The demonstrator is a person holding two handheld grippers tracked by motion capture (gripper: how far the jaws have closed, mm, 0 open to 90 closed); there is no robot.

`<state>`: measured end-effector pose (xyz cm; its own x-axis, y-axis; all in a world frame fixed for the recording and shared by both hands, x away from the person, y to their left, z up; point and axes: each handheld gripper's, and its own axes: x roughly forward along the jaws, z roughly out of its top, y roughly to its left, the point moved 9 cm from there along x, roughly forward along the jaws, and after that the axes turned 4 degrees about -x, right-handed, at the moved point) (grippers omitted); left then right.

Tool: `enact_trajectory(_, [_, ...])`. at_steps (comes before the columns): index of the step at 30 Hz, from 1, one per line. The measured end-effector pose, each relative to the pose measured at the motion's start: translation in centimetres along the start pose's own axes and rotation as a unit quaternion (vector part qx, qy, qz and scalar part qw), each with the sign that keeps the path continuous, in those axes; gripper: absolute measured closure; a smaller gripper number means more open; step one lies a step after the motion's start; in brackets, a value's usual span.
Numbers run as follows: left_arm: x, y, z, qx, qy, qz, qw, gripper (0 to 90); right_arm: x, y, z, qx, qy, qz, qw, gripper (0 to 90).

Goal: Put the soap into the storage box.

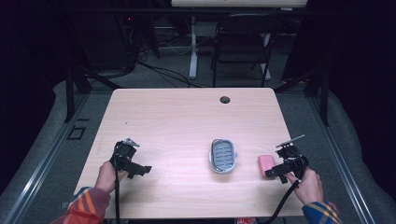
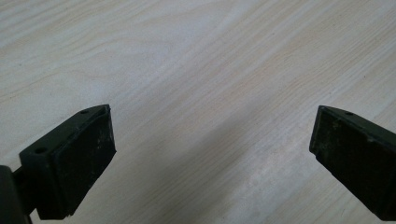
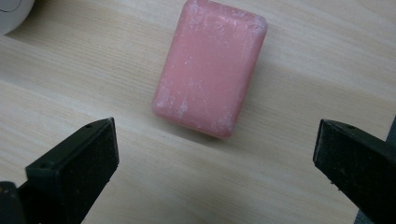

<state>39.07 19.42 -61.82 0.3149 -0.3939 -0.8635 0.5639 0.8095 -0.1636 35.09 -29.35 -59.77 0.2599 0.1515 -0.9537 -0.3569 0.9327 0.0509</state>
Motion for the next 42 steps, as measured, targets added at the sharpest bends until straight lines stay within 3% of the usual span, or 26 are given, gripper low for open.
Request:
enact_trajectory(2, [0.0, 0.0, 0.0, 0.0, 0.0, 0.0, 1.0, 0.2, 0.1, 0.0, 0.0, 0.001, 0.009, 0.003, 1.0, 0.0])
enact_trajectory(3, [0.0, 0.0, 0.0, 0.0, 0.001, 0.0, 1.0, 0.2, 0.3, 0.1, 0.1, 0.008, 0.0, 0.005, 1.0, 0.0])
enact_trajectory(4, [0.0, 0.0, 0.0, 0.0, 0.001, 0.0, 1.0, 0.1, 0.3, 0.0, 0.1, 0.006, 0.012, 0.004, 0.9999, 0.0])
enact_trajectory(16, [0.0, 0.0, 0.0, 0.0, 0.001, 0.001, 1.0, 0.1, 1.4, -0.3, 0.8, 0.014, 0.046, 0.001, 0.9988, 0.0])
enact_trajectory(25, [0.0, 0.0, 0.0, 0.001, 0.002, 0.0, 1.0, 0.1, 2.1, -0.4, 1.6, 0.028, 0.053, 0.003, 0.9982, 0.0])
enact_trajectory(31, [0.0, 0.0, 0.0, 0.001, 0.002, 0.001, 1.0, 0.1, 2.7, -0.6, 2.3, 0.05, 0.057, 0.008, 0.9971, 0.0])
enact_trajectory(36, [0.0, -0.1, 0.0, -0.001, 0.002, -0.001, 1.0, 0.1, 3.0, -0.5, 2.7, 0.053, 0.075, 0.011, 0.9957, 0.0])
enact_trajectory(37, [0.0, -0.1, 0.0, -0.001, 0.002, -0.001, 1.0, 0.2, 3.2, -0.5, 2.8, 0.056, 0.064, 0.015, 0.9962, 0.0])
enact_trajectory(40, [0.0, -0.1, 0.0, -0.001, 0.002, -0.001, 1.0, 0.1, 3.2, -0.5, 2.9, 0.046, 0.08, 0.006, 0.9958, 0.0])
enact_trajectory(42, [0.0, -0.1, -0.1, 0.001, 0.003, 0.0, 1.0, 0.1, 3.4, -0.4, 3.2, 0.052, 0.068, 0.006, 0.9963, 0.0])
